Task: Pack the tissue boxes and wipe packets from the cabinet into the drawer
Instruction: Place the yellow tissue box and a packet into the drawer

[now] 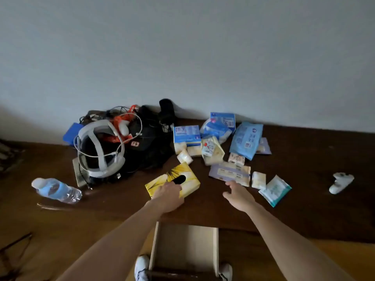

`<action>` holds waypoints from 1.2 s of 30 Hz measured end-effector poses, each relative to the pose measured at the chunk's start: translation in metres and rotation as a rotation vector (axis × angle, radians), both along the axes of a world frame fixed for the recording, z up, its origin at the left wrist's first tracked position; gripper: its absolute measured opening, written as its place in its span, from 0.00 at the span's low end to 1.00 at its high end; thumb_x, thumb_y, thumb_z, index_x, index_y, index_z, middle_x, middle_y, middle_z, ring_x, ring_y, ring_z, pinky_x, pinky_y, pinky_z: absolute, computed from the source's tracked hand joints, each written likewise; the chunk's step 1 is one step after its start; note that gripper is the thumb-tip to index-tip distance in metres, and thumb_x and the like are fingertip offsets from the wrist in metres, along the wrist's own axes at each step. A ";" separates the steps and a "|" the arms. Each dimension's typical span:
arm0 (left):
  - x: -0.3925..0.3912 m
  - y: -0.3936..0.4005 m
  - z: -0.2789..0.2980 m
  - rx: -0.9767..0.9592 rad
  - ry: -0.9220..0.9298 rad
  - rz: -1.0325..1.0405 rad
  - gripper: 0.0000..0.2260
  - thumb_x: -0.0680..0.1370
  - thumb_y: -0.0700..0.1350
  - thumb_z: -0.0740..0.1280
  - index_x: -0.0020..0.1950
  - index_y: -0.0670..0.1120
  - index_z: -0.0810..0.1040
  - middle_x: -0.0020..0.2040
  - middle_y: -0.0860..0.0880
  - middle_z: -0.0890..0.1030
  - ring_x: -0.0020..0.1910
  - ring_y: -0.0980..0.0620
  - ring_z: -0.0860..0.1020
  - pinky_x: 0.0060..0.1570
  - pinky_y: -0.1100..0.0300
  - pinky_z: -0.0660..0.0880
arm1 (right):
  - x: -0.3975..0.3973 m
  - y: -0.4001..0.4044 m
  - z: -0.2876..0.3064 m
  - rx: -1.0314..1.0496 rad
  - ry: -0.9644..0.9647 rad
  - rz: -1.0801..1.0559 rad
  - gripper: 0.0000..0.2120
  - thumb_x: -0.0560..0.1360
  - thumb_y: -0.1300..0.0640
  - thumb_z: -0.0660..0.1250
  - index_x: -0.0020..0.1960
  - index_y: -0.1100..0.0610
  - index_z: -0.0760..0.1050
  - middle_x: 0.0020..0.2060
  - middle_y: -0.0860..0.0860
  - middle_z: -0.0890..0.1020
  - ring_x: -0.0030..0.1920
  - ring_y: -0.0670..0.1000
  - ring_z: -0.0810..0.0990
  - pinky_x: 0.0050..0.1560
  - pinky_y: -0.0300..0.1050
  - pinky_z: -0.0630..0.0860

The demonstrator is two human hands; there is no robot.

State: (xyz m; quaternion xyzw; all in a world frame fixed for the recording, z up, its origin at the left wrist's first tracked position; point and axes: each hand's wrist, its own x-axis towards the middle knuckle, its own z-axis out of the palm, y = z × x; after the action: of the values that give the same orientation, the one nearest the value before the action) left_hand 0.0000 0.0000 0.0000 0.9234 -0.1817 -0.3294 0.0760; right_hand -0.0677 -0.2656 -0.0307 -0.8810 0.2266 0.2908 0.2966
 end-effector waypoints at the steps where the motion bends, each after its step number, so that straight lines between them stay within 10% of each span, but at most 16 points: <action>1: -0.001 -0.007 -0.015 0.043 0.003 -0.040 0.23 0.78 0.55 0.65 0.71 0.48 0.72 0.67 0.45 0.73 0.65 0.43 0.74 0.61 0.48 0.74 | 0.008 -0.002 -0.011 -0.045 -0.042 0.024 0.26 0.80 0.49 0.65 0.76 0.53 0.65 0.69 0.54 0.74 0.63 0.54 0.77 0.59 0.51 0.75; 5: -0.015 -0.018 -0.066 0.058 -0.080 0.086 0.36 0.80 0.59 0.63 0.81 0.43 0.53 0.73 0.42 0.68 0.70 0.40 0.70 0.67 0.46 0.69 | 0.033 -0.012 -0.046 -0.230 -0.066 0.090 0.34 0.78 0.50 0.70 0.79 0.54 0.58 0.77 0.55 0.64 0.76 0.59 0.65 0.69 0.59 0.71; 10: -0.012 -0.011 -0.111 0.008 -0.176 0.136 0.29 0.83 0.59 0.59 0.79 0.47 0.55 0.72 0.44 0.68 0.71 0.40 0.67 0.71 0.45 0.62 | 0.047 -0.029 -0.097 -0.385 -0.092 0.136 0.39 0.76 0.41 0.69 0.79 0.50 0.54 0.79 0.54 0.60 0.77 0.59 0.64 0.69 0.63 0.68; 18: -0.014 -0.010 -0.130 -0.009 -0.298 0.126 0.24 0.81 0.58 0.63 0.72 0.46 0.64 0.65 0.46 0.73 0.66 0.42 0.71 0.65 0.46 0.66 | 0.045 -0.030 -0.122 -0.768 -0.298 0.296 0.12 0.77 0.49 0.71 0.57 0.53 0.77 0.53 0.55 0.81 0.54 0.59 0.81 0.52 0.59 0.78; 27: -0.122 0.031 -0.076 -0.225 -0.294 -0.076 0.27 0.76 0.47 0.72 0.73 0.47 0.70 0.59 0.47 0.78 0.58 0.44 0.76 0.57 0.49 0.73 | -0.098 0.048 -0.080 -0.319 -0.657 0.043 0.09 0.81 0.52 0.64 0.48 0.57 0.77 0.41 0.51 0.82 0.38 0.51 0.82 0.32 0.41 0.73; 36: -0.251 0.086 -0.105 -0.418 -0.254 -0.387 0.36 0.76 0.50 0.74 0.80 0.48 0.60 0.58 0.45 0.78 0.52 0.46 0.79 0.52 0.50 0.80 | -0.246 0.076 -0.109 -0.066 -0.413 -0.057 0.09 0.83 0.50 0.61 0.50 0.54 0.76 0.40 0.44 0.80 0.31 0.42 0.78 0.25 0.35 0.71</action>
State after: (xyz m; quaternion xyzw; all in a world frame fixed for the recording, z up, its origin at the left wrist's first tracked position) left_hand -0.2514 0.0859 -0.1054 0.8698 -0.4259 -0.1751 0.1770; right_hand -0.3139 -0.1899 -0.1401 -0.9243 0.1954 0.0880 0.3157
